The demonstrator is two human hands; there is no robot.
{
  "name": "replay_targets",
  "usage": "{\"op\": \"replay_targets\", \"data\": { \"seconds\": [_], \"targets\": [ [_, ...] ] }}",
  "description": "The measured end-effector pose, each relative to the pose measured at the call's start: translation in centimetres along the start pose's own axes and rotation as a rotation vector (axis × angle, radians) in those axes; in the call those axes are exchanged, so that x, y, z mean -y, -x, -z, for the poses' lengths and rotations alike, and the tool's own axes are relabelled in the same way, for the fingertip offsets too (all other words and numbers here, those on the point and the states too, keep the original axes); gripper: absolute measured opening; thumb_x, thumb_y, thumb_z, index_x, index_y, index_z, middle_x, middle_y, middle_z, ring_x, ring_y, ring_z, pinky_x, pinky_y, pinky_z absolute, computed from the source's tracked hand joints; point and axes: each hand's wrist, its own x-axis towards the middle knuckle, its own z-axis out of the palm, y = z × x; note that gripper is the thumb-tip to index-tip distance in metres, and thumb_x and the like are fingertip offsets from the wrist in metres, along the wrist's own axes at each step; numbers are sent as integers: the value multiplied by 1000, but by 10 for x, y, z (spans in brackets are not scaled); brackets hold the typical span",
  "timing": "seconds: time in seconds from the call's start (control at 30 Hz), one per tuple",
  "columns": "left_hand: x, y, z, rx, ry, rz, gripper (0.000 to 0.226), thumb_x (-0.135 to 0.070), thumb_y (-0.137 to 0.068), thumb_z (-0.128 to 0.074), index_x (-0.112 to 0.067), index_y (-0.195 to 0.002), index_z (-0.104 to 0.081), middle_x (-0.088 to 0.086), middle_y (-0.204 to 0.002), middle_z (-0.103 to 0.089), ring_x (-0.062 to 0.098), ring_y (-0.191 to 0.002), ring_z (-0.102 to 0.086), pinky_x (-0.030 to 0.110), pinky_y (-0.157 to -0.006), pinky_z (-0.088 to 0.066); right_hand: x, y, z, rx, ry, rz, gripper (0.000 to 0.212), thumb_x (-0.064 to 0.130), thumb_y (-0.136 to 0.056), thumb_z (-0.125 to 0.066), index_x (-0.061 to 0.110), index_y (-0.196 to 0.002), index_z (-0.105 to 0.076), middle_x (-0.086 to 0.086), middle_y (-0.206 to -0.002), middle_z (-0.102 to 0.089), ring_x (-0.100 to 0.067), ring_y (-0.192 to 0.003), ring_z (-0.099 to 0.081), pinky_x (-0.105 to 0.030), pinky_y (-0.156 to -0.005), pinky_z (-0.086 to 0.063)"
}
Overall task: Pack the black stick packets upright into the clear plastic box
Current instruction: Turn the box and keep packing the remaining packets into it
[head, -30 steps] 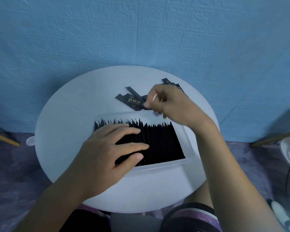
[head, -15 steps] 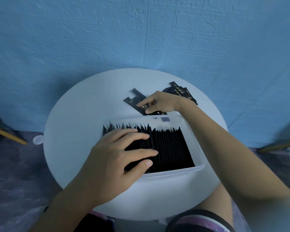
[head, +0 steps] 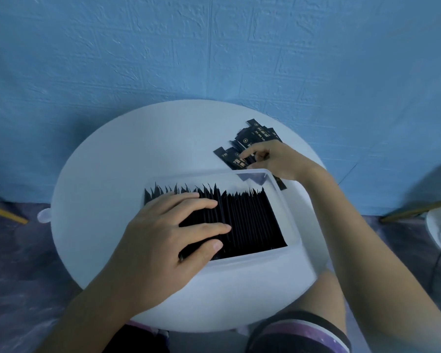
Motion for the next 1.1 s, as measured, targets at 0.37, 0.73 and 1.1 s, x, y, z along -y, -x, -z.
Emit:
{"op": "replay_targets", "data": {
  "seconds": [0.37, 0.73, 1.1],
  "targets": [
    [-1, 0, -1, -9, 6, 4, 31, -50, -99, -49, -46, -118, -73, -21, -136, -60, 10, -131, -52, 40, -108, -42, 1, -9, -9, -24, 163, -49, 57, 37, -86, -75, 23, -138, -59, 9, -106, -60, -16, -100, -56, -28, -86, -40],
    [-1, 0, -1, -13, 3, 14, 31, -51, -99, -48, -47, -117, -73, -22, -134, -60, 9, -130, -52, 36, -107, -42, 5, -10, -8, -136, 53, -117, 25, 27, -84, -75, 24, -71, -55, 12, -67, -51, -9, -63, -45, -28, -63, -34],
    [-1, 0, -2, -10, 0, 16, 31, -50, -100, -47, -47, -118, -72, -21, -134, -60, 10, -131, -51, 39, -107, -43, 81, 62, 30, -250, -548, 28, 24, 16, -89, -76, 10, -86, -52, -1, -64, -56, -13, -49, -41, -22, -42, -30]
  ]
}}
